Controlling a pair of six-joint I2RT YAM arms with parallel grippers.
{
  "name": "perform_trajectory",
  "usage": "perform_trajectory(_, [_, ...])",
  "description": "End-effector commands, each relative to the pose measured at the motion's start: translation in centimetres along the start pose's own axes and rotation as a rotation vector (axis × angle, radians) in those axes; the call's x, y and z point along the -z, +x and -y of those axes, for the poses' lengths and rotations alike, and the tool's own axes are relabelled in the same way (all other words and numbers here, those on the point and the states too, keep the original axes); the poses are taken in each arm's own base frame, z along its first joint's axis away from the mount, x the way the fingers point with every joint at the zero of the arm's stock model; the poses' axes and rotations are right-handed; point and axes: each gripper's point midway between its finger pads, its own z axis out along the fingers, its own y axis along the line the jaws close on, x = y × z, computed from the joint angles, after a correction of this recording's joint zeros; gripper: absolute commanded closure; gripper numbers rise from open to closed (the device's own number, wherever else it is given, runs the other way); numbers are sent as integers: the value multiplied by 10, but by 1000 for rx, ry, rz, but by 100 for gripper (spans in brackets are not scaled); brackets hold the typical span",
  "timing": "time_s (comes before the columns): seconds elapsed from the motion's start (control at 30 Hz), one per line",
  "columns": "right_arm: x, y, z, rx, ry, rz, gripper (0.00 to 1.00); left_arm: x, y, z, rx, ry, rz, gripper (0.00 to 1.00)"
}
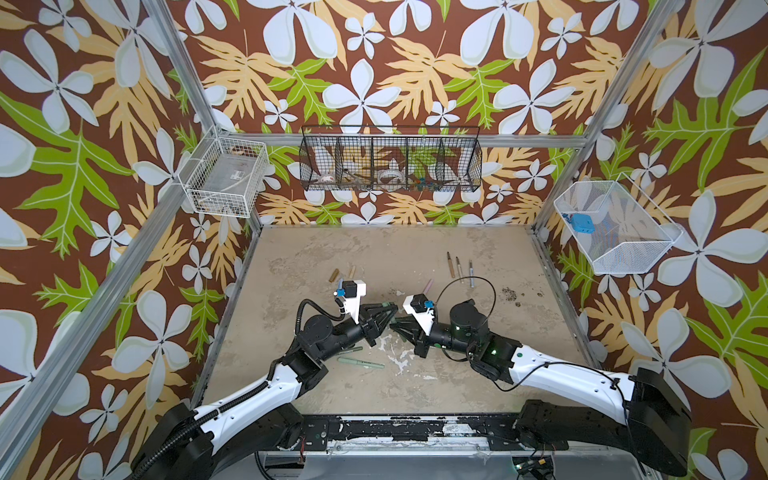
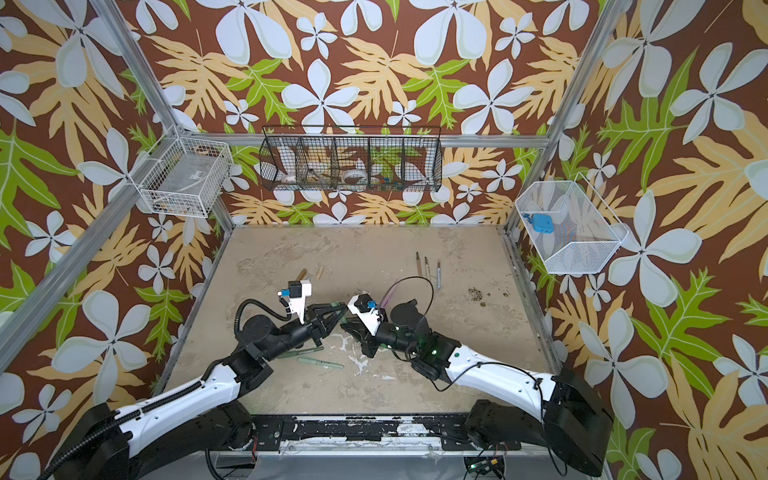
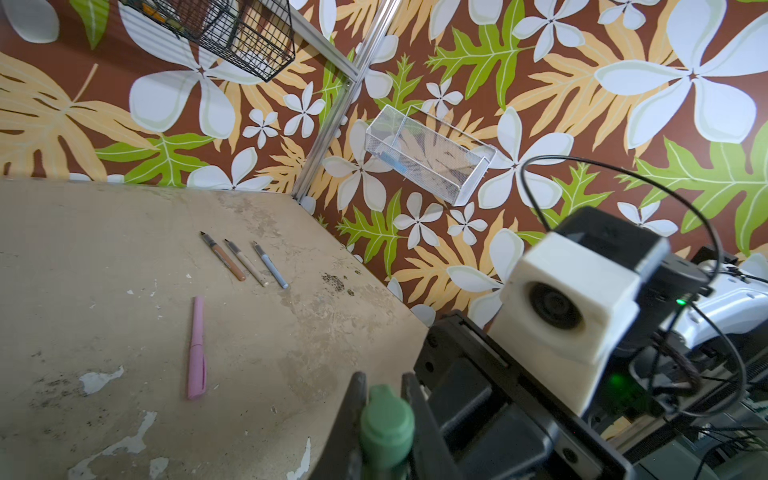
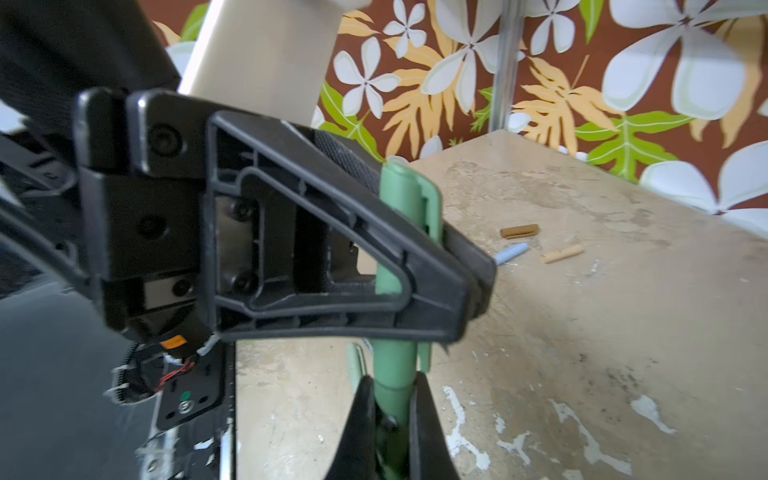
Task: Open the pen caps
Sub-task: 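Pull the grippers apart to draw the cap off the green pen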
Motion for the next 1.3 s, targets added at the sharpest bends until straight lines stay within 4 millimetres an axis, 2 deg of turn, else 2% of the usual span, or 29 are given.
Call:
perform_trajectory(0.0, [-1, 39, 7, 105, 120, -160, 100, 4, -34, -6, -40, -64, 149, 100])
perform_trajectory(0.1, [1, 39, 10, 146, 198, -163, 100, 5, -35, -6, -40, -67, 152, 100])
perform_trajectory(0.23, [2, 36, 1, 131, 148, -142, 100, 5, -36, -8, -44, -75, 154, 100])
perform_trajectory(0.37, [3, 37, -14, 27, -52, -129, 100, 5, -37, -8, -43, -77, 157, 100])
perform_trajectory(0.5, [17, 27, -25, -108, -292, -60, 100, 7, -38, -8, -48, -80, 160, 100])
perform_trajectory(0.63, [25, 24, -23, -163, -347, -34, 100, 8, -40, -7, -46, -79, 166, 100])
perform_trajectory(0.73, [23, 29, -15, -158, -297, -57, 100, 9, -40, -7, -48, -82, 169, 100])
perform_trajectory(0.87, [14, 36, 1, -59, -113, -111, 100, 8, -39, -9, -46, -88, 166, 100])
perform_trajectory(1.03, [-1, 52, -1, 112, 81, -213, 100, 8, -40, -10, -44, -91, 167, 100])
perform_trajectory(1.2, [-1, 54, 12, 216, 274, -246, 100, 11, -43, -10, -49, -102, 179, 100])
perform_trajectory(1.27, [-4, 57, 7, 213, 249, -254, 100, 12, -44, -11, -50, -108, 182, 100])
